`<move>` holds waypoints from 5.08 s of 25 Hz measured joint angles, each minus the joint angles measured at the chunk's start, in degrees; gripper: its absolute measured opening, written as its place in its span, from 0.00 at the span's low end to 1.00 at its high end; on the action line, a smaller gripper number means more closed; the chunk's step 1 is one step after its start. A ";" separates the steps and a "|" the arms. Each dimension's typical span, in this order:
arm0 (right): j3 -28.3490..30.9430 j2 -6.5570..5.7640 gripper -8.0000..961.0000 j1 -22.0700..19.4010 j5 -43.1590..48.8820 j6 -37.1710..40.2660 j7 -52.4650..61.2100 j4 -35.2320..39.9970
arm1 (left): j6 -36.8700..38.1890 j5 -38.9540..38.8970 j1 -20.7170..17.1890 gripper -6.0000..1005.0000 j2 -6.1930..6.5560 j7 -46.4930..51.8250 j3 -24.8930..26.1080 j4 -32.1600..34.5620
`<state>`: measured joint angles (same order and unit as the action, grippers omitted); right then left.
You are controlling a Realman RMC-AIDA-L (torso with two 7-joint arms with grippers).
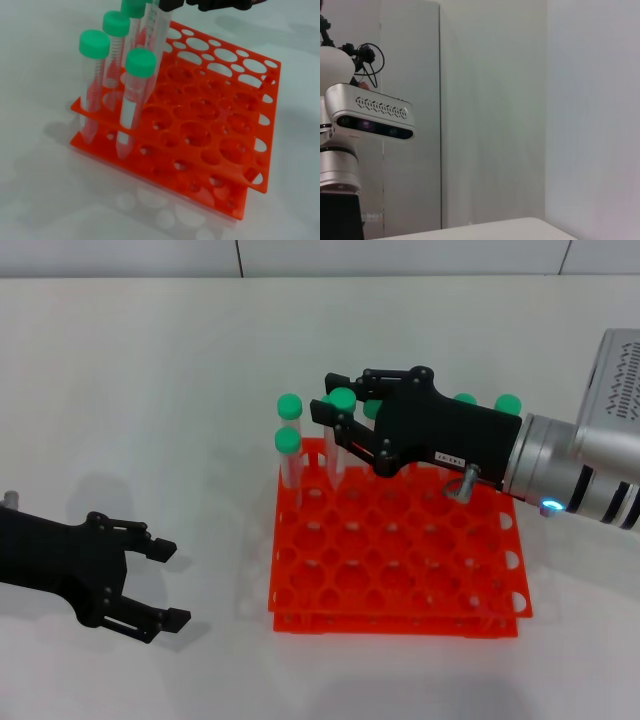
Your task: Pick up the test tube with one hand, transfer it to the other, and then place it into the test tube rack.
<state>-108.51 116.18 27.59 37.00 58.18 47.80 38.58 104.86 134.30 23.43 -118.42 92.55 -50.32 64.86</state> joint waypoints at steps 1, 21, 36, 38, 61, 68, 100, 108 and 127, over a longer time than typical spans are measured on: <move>0.00 0.00 0.28 0.00 0.00 0.00 0.00 0.00 | 0.03 0.00 0.02 0.88 0.00 0.00 0.01 0.00; -1.14 0.00 0.28 0.00 -0.61 -0.60 0.05 -0.93 | 0.10 -0.01 -0.06 0.88 -0.20 -0.10 0.05 0.00; -1.46 0.00 0.28 0.77 -0.61 -1.59 0.45 -1.49 | 0.07 -0.01 -0.01 0.88 -0.22 -0.70 0.05 -0.52; -1.46 0.00 0.28 0.83 -0.61 -1.85 0.49 -1.49 | 0.07 -0.01 0.00 0.88 -0.20 -0.70 0.05 -0.52; -2.18 0.00 0.28 0.88 -0.67 -2.64 0.51 -1.58 | 0.08 -0.01 -0.14 0.88 -0.29 -0.70 -0.66 -0.53; -2.39 0.00 0.28 0.88 -0.70 -2.64 0.54 -1.58 | 0.08 -0.01 -0.14 0.88 -0.31 -0.70 -0.74 -0.58; -2.78 0.00 0.45 2.00 -0.78 -1.76 1.40 -1.57 | 0.08 -0.01 -0.14 0.88 -0.13 -0.70 -1.36 -0.90; -0.97 -0.44 0.63 0.07 -0.63 2.63 1.01 0.23 | 1.18 -0.21 -0.50 0.88 0.10 -0.82 -1.11 -0.85; 32.50 -4.89 0.74 -14.71 33.33 22.44 25.36 20.14 | 4.26 -29.17 -2.43 0.88 -0.47 -8.57 13.55 -1.54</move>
<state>-76.01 111.29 12.89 70.32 80.63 73.17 58.72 109.12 105.13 21.00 -118.90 83.98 -36.78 63.32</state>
